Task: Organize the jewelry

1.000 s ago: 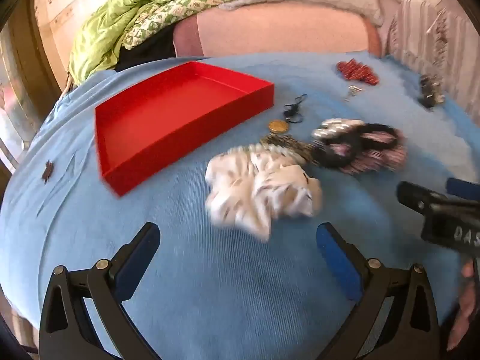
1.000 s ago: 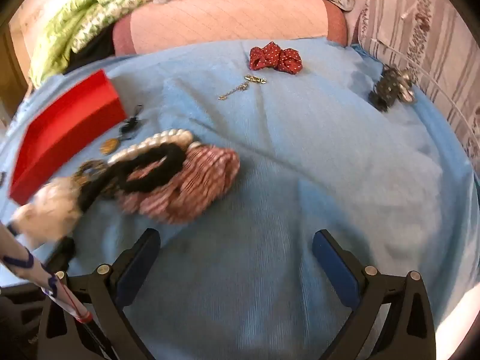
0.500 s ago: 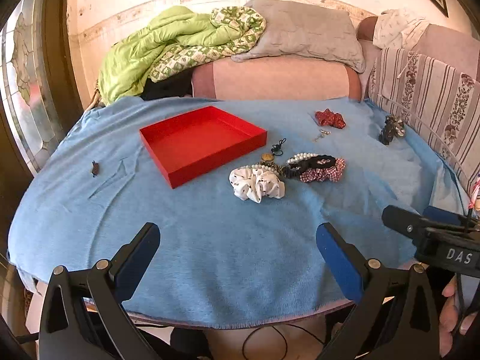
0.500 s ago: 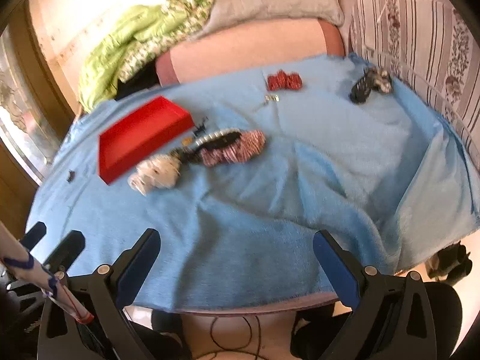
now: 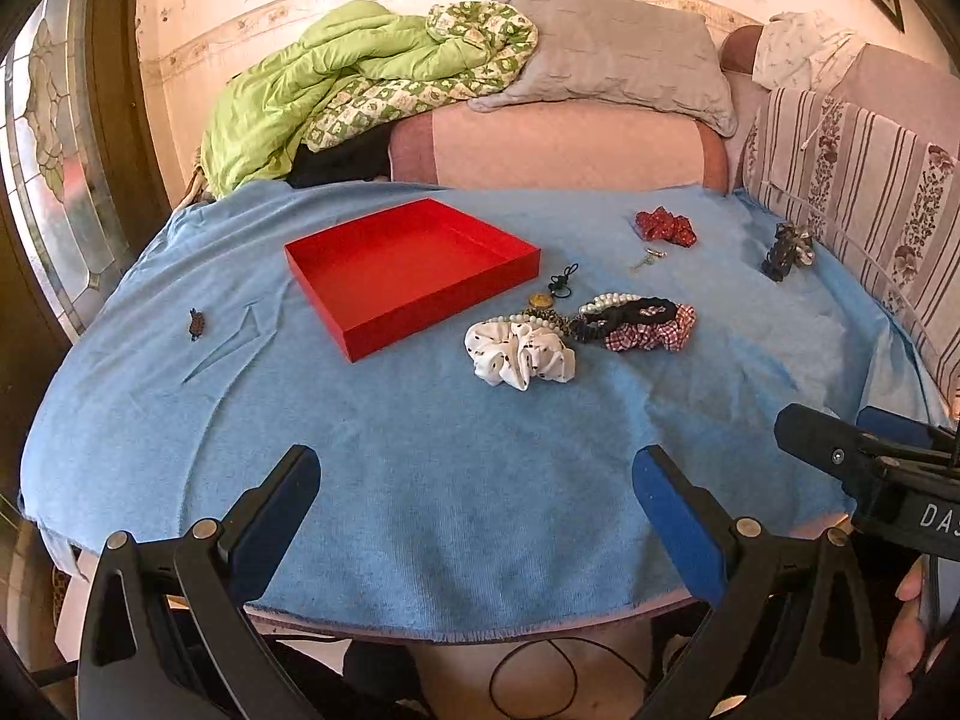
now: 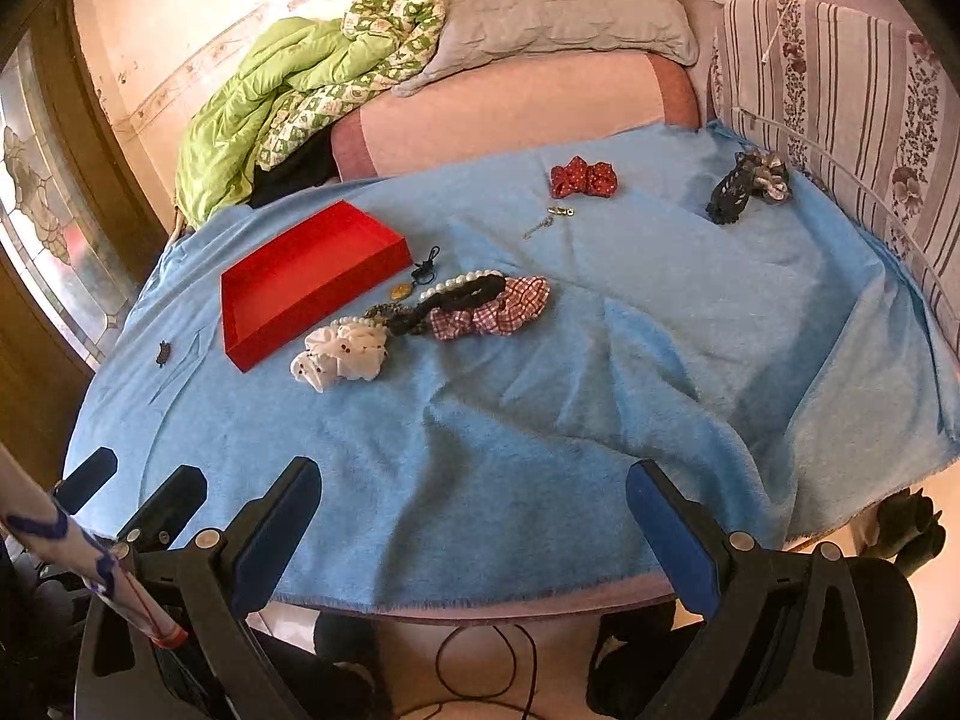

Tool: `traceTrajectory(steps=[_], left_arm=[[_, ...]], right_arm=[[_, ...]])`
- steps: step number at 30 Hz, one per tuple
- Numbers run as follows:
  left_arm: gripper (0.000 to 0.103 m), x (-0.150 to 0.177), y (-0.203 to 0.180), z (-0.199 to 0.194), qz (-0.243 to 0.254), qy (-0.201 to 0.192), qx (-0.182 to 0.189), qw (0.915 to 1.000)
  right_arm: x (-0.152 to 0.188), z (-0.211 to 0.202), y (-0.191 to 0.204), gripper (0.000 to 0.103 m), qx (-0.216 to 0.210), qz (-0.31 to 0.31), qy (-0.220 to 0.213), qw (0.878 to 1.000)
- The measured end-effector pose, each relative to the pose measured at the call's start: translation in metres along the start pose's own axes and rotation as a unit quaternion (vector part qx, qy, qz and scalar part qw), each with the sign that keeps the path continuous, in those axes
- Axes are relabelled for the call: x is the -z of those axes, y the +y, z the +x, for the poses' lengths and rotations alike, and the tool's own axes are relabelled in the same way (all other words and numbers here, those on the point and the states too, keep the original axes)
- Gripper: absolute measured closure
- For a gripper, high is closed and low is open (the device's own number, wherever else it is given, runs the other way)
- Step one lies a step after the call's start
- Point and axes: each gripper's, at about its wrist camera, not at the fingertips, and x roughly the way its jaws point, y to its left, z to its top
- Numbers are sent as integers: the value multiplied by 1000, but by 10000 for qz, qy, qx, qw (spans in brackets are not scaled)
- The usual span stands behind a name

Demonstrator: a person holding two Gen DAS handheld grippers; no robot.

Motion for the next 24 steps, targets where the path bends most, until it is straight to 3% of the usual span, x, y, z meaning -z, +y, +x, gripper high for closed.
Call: traceTrajectory(steps=[24], left_arm=[[0, 4, 1, 9, 43, 172, 4, 9998]], right_arm=[[3, 7, 1, 0, 6, -6, 138, 9999]])
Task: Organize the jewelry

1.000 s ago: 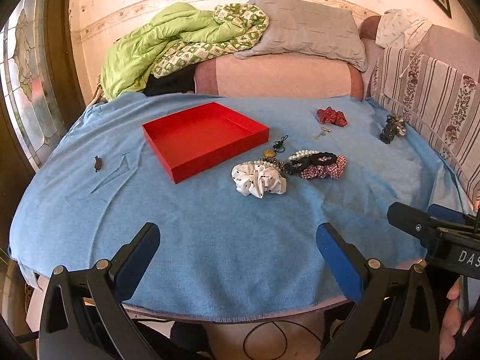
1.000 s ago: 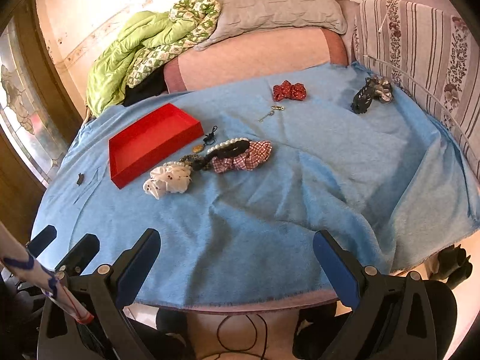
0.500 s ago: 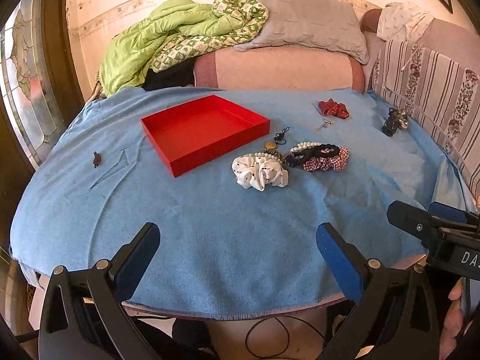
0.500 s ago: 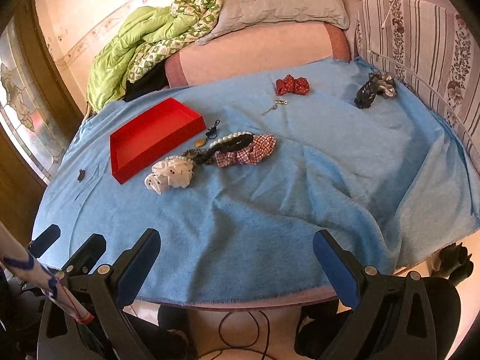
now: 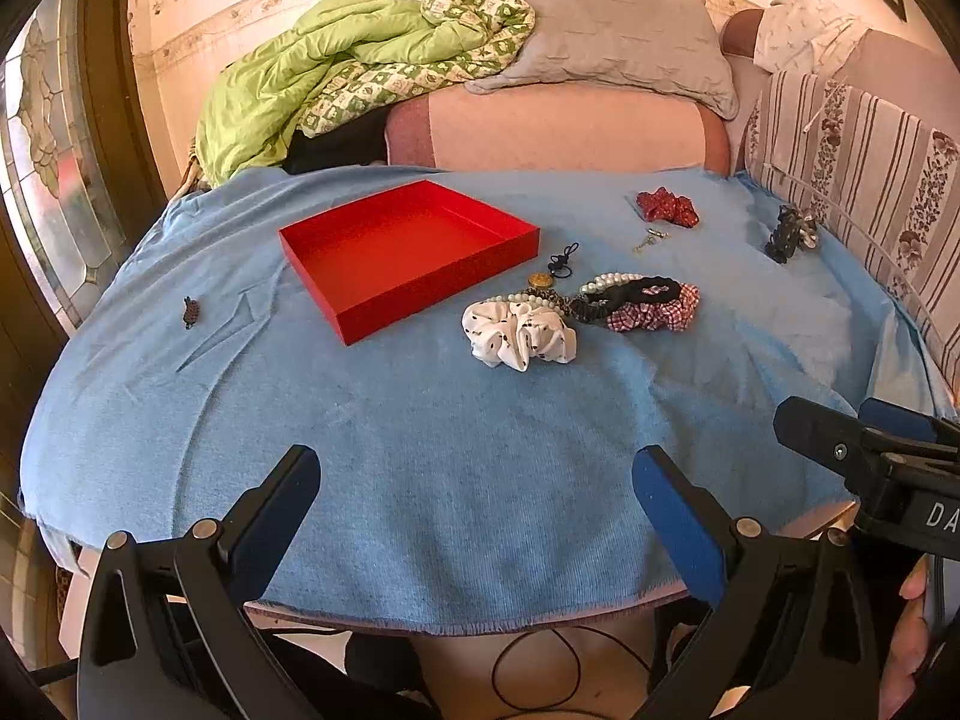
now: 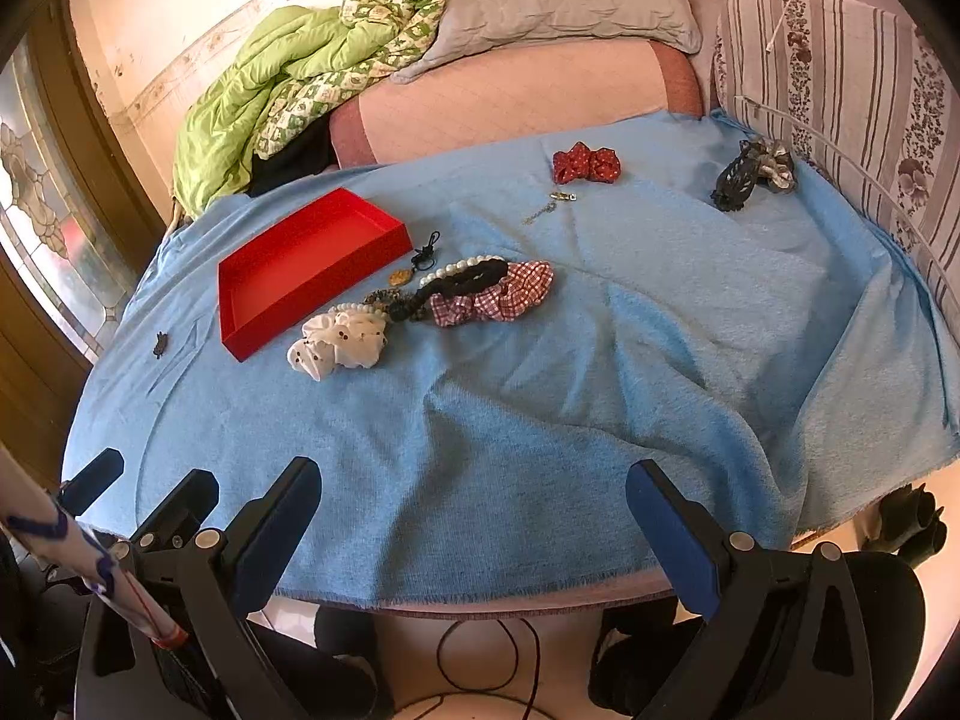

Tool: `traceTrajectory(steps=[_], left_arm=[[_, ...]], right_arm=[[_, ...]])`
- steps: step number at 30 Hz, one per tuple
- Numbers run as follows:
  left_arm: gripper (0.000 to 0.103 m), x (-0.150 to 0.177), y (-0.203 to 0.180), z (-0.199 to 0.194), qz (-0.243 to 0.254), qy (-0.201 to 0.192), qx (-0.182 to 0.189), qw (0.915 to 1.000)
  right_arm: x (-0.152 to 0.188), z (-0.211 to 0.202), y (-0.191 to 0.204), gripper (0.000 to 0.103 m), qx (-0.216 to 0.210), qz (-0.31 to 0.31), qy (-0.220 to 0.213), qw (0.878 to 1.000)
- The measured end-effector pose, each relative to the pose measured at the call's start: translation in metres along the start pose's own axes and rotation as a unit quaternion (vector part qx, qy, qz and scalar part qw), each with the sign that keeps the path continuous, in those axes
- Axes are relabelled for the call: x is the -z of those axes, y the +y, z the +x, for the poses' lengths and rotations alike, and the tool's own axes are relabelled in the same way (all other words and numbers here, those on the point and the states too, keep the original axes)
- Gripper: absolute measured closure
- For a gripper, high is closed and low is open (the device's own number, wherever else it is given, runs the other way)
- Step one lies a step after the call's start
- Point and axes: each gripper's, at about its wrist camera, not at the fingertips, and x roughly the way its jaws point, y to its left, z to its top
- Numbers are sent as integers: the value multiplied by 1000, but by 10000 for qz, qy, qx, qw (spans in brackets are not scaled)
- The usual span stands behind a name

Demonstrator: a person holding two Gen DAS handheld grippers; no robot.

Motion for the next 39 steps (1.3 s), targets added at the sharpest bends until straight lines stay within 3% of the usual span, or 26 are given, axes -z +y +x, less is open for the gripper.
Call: traceTrajectory(steps=[28, 39], left_arm=[[0, 3, -1, 3, 14, 29, 7, 10000], [0, 9, 20, 23, -215, 395, 50, 9990]], right_arm=[[1, 0, 0, 0, 10, 7, 13, 10000], [-1, 13, -8, 0, 21, 116, 78, 9999]])
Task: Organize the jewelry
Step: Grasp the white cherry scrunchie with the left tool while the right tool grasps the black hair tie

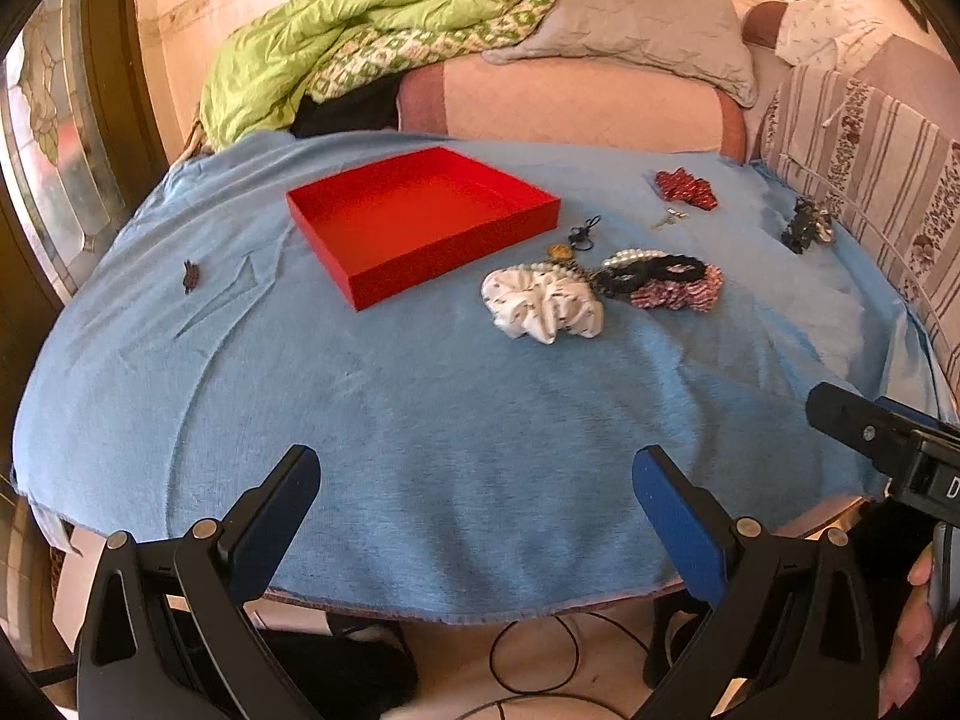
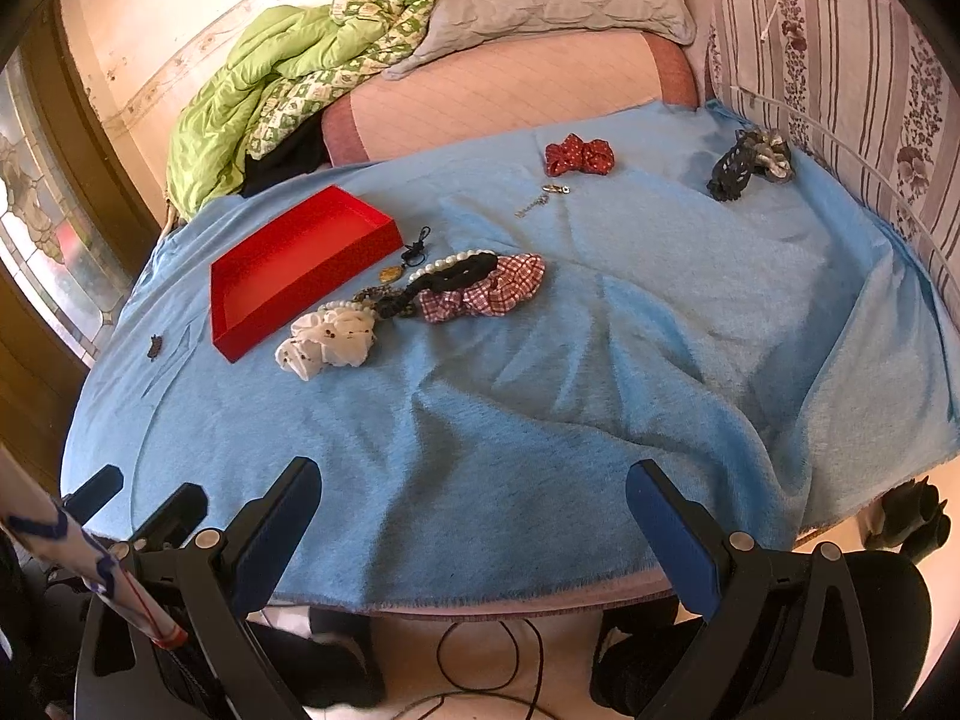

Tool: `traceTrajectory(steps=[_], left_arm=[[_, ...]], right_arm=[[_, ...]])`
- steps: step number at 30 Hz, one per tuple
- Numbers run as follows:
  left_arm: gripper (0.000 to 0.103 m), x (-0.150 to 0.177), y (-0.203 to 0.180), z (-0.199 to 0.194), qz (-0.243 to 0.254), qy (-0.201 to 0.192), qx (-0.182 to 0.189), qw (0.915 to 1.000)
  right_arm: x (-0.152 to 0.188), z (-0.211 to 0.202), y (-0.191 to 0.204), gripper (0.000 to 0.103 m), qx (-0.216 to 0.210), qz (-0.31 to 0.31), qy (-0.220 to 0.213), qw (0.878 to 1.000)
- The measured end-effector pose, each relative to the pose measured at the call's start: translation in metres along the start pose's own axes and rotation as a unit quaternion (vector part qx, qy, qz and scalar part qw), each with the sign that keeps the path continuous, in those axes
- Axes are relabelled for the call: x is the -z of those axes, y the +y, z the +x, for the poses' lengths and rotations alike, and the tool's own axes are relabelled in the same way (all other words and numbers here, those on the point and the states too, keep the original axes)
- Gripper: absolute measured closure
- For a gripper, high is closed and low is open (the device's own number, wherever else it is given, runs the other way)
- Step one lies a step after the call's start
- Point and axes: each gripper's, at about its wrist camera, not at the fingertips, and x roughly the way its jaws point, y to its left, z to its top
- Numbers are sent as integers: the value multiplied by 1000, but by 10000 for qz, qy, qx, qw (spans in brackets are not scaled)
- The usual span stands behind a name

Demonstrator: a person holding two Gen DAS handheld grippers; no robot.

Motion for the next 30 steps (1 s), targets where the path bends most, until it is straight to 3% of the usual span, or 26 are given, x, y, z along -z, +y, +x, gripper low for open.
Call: traceTrajectory(steps=[11, 16, 20, 22, 24, 27, 29, 30], left_arm=[[0, -49, -7, 75, -44, 480, 670, 9966], [2, -75, -14, 116, 13, 550, 646, 9964], [24, -85, -16, 145, 29, 678, 650, 9956], [47, -89, -15, 156, 62, 713, 786, 9943], [59, -90, -15, 162, 118, 681, 847, 9940], [82, -93, -13, 162, 230, 562, 962, 9935], [83, -94, -13, 161, 260, 496, 971, 9937], [84, -94, -11, 160, 267, 473, 1018, 9933]], right_arm=[[-17, 32, -17, 0, 188, 211, 158, 9995], [-29, 45, -28, 0, 269, 349, 181, 9989], [-39, 55, -31, 0, 191, 404, 171, 9989], [-48, 61, -33, 0, 6, 489, 165, 9987], [-58, 65, -33, 3, -149, 568, 125, 9982], [-79, 71, -31, 20, -386, 604, 30, 9974], [-92, 78, -31, 41, -402, 642, 21, 9971], [-99, 83, -31, 46, -405, 667, 29, 9969]])
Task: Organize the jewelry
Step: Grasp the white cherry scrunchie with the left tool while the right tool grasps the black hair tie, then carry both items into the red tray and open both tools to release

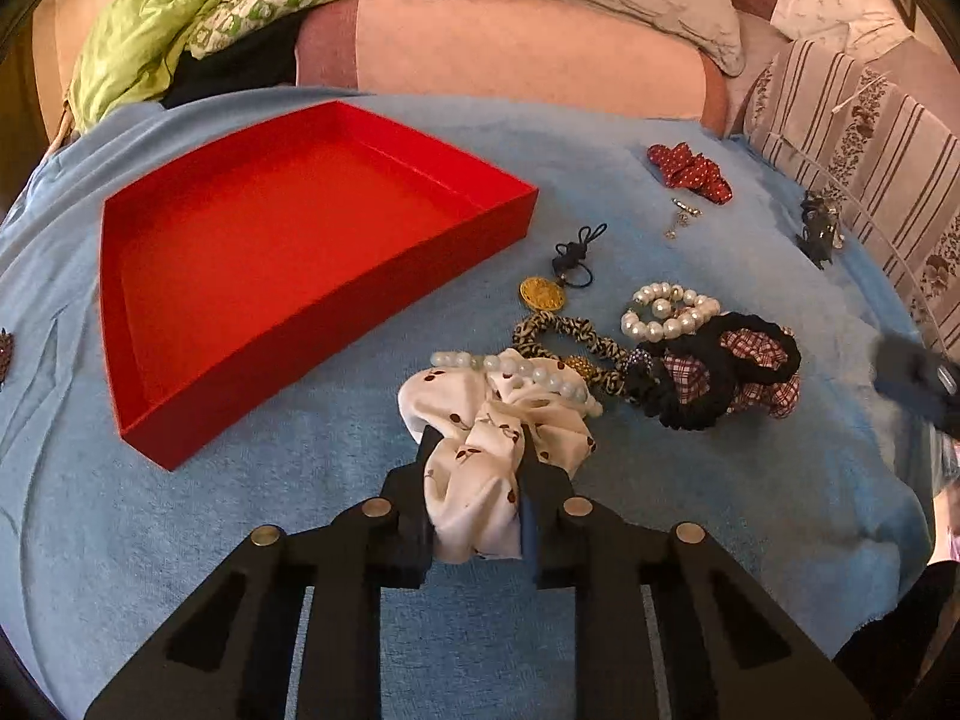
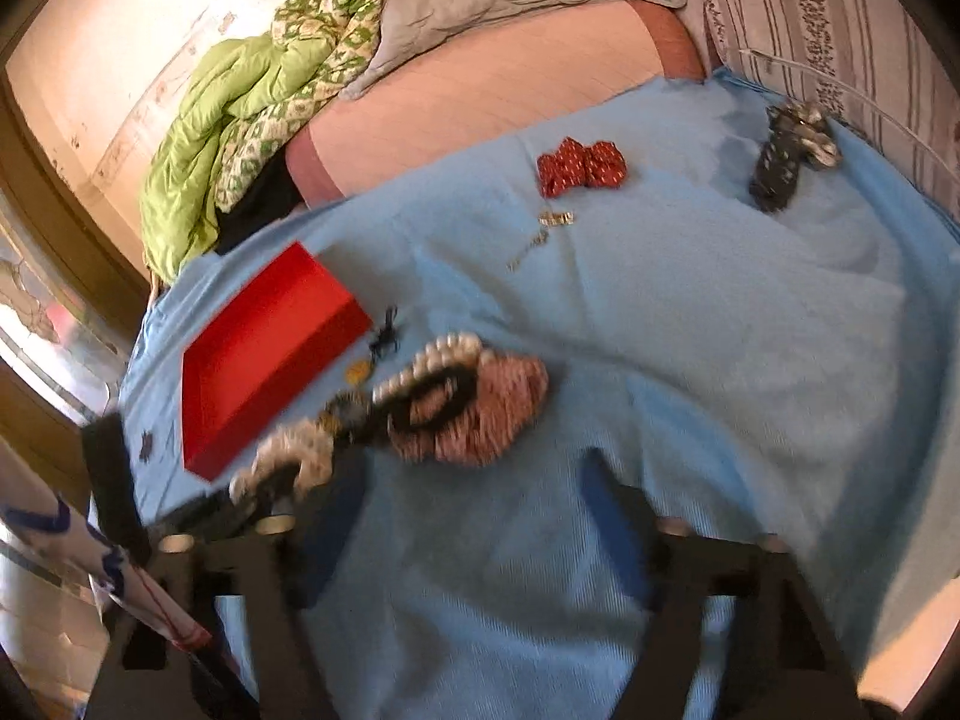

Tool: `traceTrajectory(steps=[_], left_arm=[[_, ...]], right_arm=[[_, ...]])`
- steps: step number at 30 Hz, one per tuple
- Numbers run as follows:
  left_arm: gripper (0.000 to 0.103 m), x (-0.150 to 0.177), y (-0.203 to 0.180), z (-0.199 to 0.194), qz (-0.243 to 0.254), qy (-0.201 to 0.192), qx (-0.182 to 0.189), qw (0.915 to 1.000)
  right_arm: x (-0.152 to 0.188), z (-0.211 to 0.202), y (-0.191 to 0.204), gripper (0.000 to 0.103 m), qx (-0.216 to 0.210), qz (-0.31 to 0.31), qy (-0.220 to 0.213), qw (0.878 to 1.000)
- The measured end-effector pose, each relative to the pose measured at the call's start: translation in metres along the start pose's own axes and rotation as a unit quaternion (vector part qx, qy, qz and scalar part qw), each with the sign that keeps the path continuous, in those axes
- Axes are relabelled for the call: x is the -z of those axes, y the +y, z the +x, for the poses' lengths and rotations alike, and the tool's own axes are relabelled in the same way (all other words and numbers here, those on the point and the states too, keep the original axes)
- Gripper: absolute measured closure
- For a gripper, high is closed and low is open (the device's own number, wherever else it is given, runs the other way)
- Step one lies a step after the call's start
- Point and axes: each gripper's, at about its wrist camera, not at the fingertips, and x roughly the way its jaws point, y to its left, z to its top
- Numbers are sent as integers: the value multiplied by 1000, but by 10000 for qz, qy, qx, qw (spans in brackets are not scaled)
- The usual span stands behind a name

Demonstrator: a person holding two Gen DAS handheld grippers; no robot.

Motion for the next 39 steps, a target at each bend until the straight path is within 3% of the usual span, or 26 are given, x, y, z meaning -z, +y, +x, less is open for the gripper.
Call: traceTrajectory(steps=[2, 5, 13, 15, 16, 27, 39], left_arm=[[84, 0, 3, -3, -3, -28, 71, 10000], [84, 1, 8, -9, 7, -98, 100, 9999], [84, 0, 15, -17, -48, -190, 197, 9996], [84, -1, 14, -20, -27, -250, 210, 9995], [84, -1, 14, -22, -18, -275, 223, 9994], [84, -11, 14, -62, 22, -862, 458, 9952], [84, -46, 52, -76, -392, -1093, 361, 9926]], right_arm=[[-9, 8, 0, 60, -20, 55, 25, 10000], [-17, 23, 3, 72, -38, 45, 133, 9999], [-17, 63, 6, 73, 122, -35, 674, 9976], [-13, 64, 7, 89, 170, -153, 728, 9971], [-12, 61, 7, 91, 163, -168, 692, 9973], [-27, -3, 8, 91, -119, -169, 72, 9998], [-49, 4, 62, 91, -523, -572, 120, 9969]])
